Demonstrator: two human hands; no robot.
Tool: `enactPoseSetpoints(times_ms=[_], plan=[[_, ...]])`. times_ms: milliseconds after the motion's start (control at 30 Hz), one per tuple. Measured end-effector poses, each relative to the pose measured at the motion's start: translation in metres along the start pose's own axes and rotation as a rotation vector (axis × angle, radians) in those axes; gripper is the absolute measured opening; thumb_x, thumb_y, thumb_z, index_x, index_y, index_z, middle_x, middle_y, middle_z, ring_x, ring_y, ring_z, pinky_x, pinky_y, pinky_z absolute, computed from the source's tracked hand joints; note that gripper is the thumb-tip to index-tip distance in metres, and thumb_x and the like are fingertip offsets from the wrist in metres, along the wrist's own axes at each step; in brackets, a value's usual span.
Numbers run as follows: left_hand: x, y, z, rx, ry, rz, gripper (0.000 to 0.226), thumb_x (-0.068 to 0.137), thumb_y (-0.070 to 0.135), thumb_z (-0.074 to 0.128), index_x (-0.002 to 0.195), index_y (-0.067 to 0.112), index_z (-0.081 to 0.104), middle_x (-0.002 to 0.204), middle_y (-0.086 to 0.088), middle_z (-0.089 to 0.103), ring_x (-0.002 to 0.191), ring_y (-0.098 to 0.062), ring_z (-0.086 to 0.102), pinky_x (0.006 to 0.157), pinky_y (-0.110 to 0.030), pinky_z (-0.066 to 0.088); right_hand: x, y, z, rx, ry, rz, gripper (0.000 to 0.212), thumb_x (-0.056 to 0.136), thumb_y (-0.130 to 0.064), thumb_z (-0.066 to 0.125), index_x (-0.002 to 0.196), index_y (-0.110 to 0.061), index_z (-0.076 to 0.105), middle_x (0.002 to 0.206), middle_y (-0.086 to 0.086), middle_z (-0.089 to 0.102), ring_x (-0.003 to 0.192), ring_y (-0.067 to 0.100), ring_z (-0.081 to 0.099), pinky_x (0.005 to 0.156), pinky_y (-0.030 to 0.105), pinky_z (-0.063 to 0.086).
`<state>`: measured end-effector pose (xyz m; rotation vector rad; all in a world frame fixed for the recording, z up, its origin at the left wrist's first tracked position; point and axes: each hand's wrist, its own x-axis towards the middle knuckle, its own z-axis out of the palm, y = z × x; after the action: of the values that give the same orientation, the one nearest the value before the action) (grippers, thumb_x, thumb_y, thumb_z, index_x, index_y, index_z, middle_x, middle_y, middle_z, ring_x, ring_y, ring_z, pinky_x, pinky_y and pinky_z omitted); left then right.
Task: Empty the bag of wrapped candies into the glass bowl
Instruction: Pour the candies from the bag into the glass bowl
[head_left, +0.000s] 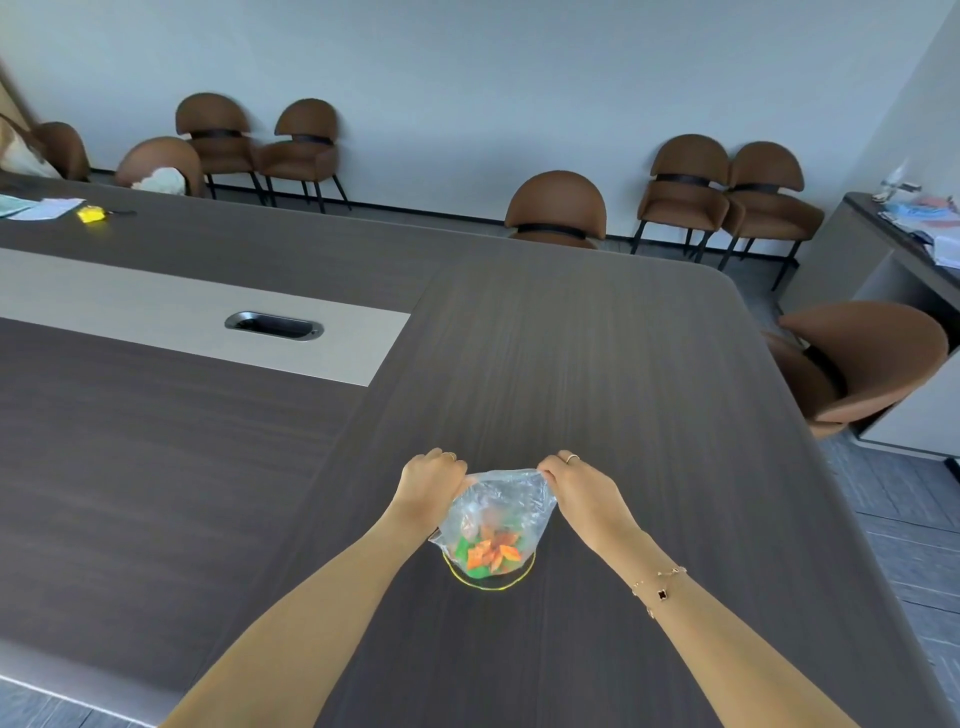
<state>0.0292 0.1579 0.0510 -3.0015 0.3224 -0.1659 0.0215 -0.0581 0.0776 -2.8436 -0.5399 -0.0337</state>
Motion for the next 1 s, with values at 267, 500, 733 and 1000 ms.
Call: enactPoseSetpoints(times_ms=[267,500,733,1000], plan=[[0.000,-0.008,-0.009,-0.147,0.277,0.066,0.043,0.050,0.043,0.093,0.043,0.021,0.056,0.041,0.006,0.051,0.037,-0.010,0.051,0.033,-0.013,0.034,0.010,-0.003,-0.016,0.072,0.017,0.032,0.017,0.095,-0.005,0.046,0.100,-0.012,0.060,0.091,0.002,0.051,0.076,0.027,0.063,0.066,0.036,0.053],[0.002,-0.010,-0.012,-0.119,0.315,0.056,0.046,0.053,0.039,0.094,0.044,0.020,0.053,0.042,0.004,0.048,0.033,-0.009,0.048,0.032,-0.011,0.025,0.010,-0.002,-0.025,0.140,0.016,0.032,0.022,0.098,-0.010,0.041,0.100,-0.009,0.063,0.094,0.007,0.056,0.076,0.026,0.062,0.069,0.038,0.054],[0.015,-0.013,-0.025,-0.095,0.377,-0.002,0.047,0.053,0.033,0.094,0.044,0.017,0.051,0.043,0.002,0.048,0.031,-0.011,0.048,0.029,-0.011,0.027,0.015,-0.005,-0.036,0.206,0.086,0.050,0.025,0.100,-0.011,0.039,0.101,-0.006,0.063,0.096,0.010,0.058,0.079,0.028,0.061,0.069,0.035,0.051],[0.024,-0.014,-0.033,-0.043,0.422,-0.013,0.043,0.052,0.032,0.095,0.044,0.017,0.055,0.042,0.003,0.049,0.028,-0.011,0.046,0.031,-0.010,0.027,0.018,-0.008,-0.040,0.236,0.119,0.049,0.026,0.100,-0.012,0.039,0.102,-0.005,0.064,0.097,0.011,0.059,0.078,0.027,0.062,0.069,0.036,0.053]])
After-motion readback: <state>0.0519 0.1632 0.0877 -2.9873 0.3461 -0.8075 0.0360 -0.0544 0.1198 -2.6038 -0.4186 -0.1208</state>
